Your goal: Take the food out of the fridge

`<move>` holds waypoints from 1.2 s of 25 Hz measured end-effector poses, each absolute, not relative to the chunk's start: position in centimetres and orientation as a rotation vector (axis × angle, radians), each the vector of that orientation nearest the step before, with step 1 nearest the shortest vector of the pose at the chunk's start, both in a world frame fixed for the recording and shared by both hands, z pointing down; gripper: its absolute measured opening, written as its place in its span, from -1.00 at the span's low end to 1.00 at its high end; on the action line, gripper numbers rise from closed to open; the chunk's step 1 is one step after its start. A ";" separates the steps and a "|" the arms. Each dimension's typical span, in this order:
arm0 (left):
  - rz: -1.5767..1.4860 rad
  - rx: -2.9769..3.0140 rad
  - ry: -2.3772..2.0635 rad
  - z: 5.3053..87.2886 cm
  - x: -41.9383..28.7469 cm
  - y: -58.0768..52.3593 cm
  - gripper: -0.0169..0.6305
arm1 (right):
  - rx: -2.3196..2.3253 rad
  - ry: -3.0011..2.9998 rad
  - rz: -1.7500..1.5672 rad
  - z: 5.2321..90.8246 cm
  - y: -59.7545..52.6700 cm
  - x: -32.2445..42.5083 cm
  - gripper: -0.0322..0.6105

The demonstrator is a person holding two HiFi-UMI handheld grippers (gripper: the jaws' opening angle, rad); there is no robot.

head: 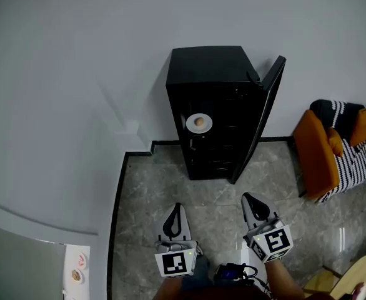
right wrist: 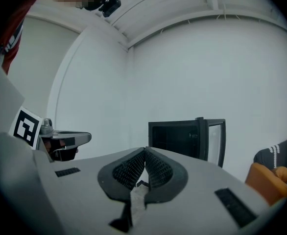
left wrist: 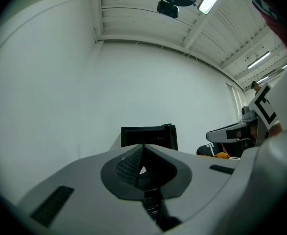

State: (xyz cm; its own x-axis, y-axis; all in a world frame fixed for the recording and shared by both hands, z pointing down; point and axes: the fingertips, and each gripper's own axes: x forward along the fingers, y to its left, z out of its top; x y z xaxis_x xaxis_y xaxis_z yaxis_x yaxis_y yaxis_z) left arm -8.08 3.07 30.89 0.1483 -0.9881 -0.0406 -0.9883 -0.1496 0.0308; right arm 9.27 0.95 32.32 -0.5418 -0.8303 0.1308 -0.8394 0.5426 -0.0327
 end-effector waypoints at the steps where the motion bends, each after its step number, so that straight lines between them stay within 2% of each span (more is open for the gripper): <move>1: 0.082 -2.381 2.046 30.9 -8.5 2.5 -0.91 | 1.452 -2.672 0.134 32.3 0.4 8.9 -0.83; 19: 0.091 -2.446 1.994 31.5 -16.4 -7.1 -0.91 | 1.508 -2.632 0.124 32.7 -8.5 0.7 -0.83; 30: -0.074 -2.488 1.892 33.0 -16.7 -9.9 -0.91 | 1.550 -2.600 0.151 32.9 -10.7 -0.1 -0.83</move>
